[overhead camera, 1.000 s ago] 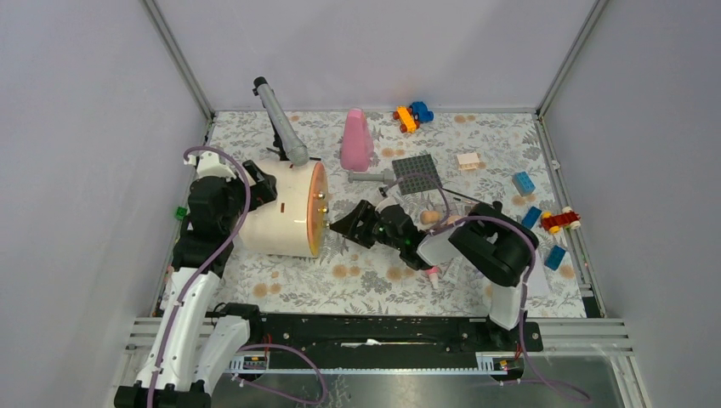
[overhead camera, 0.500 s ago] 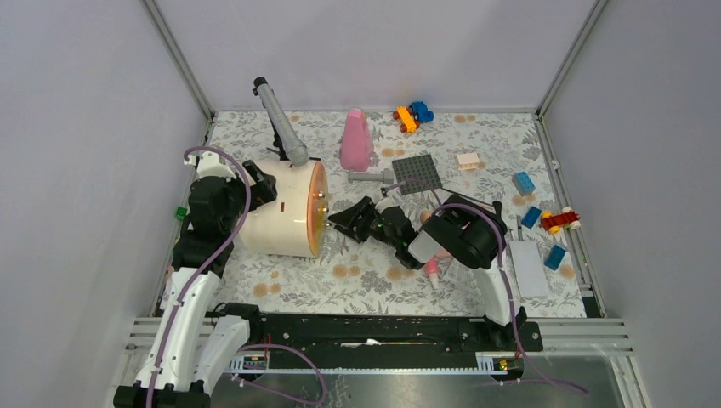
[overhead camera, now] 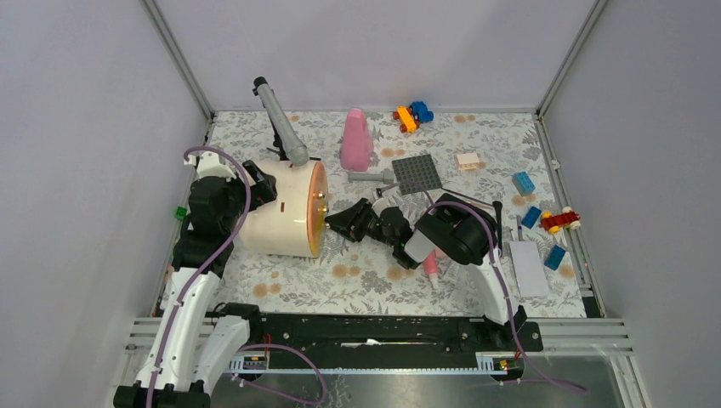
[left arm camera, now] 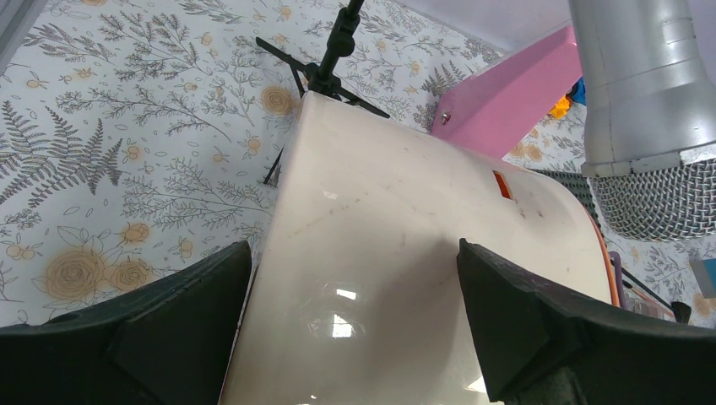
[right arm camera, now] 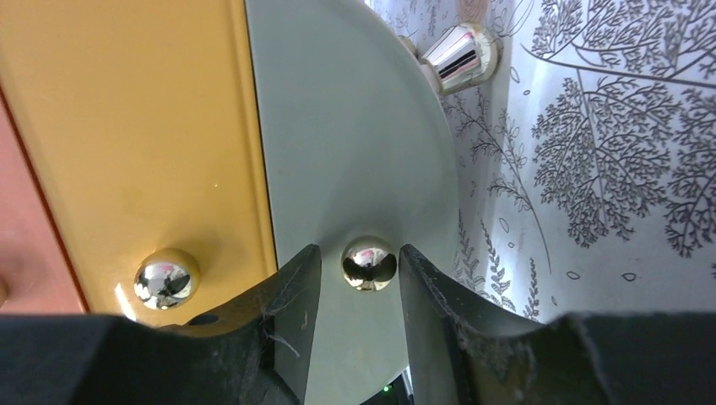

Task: Organize the makeup
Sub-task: Open the drawer in the storage box.

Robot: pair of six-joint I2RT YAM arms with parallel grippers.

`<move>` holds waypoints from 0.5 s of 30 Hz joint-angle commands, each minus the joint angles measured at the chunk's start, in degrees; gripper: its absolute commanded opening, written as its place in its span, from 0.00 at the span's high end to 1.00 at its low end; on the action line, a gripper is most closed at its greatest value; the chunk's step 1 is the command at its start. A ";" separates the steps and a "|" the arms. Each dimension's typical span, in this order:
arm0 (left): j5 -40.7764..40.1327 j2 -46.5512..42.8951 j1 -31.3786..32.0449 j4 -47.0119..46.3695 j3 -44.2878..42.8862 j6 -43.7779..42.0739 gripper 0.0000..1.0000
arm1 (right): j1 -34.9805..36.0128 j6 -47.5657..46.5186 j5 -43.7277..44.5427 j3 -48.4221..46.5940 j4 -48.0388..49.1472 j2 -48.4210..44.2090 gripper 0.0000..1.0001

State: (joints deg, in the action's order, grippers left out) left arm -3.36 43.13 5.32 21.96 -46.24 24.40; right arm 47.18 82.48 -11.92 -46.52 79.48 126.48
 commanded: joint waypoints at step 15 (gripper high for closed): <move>-0.86 0.52 0.39 5.35 1.41 -1.90 0.01 | -0.24 2.60 -2.71 0.77 7.77 1.49 0.59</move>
State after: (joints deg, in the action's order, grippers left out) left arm -3.40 43.13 5.32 21.98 -46.24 24.40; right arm 47.13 84.75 -13.17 -45.91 82.28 127.72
